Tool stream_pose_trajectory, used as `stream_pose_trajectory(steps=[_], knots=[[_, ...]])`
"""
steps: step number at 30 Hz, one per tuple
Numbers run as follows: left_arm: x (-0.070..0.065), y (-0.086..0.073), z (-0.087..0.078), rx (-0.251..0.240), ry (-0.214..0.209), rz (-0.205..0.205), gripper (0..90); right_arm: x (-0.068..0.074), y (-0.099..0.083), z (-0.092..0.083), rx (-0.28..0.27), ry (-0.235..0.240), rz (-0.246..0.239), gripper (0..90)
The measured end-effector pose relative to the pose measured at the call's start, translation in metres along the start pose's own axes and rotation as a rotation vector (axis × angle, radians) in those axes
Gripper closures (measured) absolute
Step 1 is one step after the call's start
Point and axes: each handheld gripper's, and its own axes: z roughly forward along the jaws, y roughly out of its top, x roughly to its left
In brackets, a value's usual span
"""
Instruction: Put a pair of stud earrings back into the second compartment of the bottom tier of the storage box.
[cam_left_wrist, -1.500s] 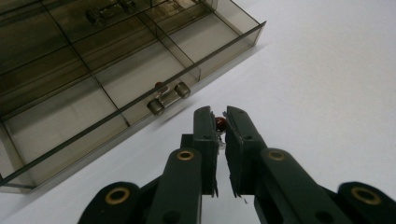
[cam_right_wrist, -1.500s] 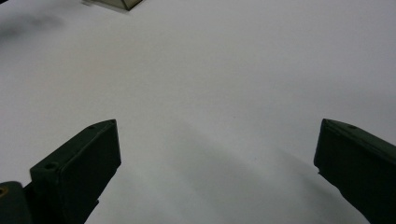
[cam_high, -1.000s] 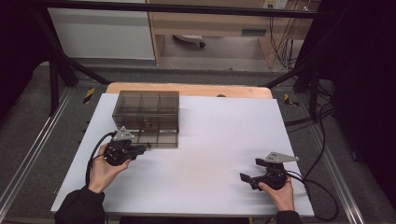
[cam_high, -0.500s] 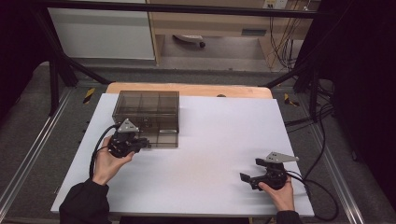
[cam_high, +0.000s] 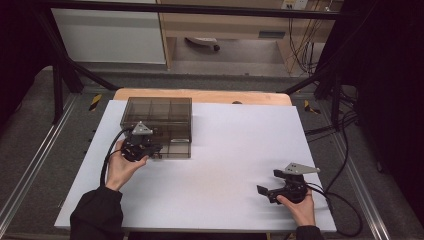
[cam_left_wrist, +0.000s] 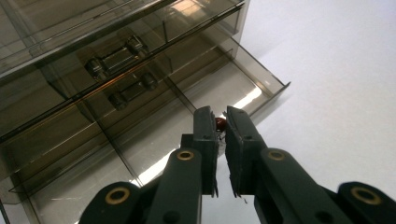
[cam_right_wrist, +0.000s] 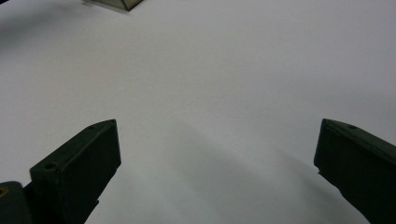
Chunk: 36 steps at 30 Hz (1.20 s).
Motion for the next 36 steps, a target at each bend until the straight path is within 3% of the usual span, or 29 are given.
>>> stream_pose_trajectory(steps=[13, 33, 36], knots=[[0.012, -0.002, 0.02, 0.001, 0.038, -0.005, 82.7, 0.0, 0.0, 0.001, 0.001, 0.001, 0.001, 1.1], [0.017, -0.007, 0.046, 0.045, 0.074, -0.025, 82.4, 0.0, 0.0, 0.0, -0.001, 0.001, -0.002, 1.1], [0.016, -0.007, 0.048, 0.057, 0.09, -0.003, 81.9, 0.0, 0.0, 0.0, 0.0, 0.003, 0.001, 1.1]])
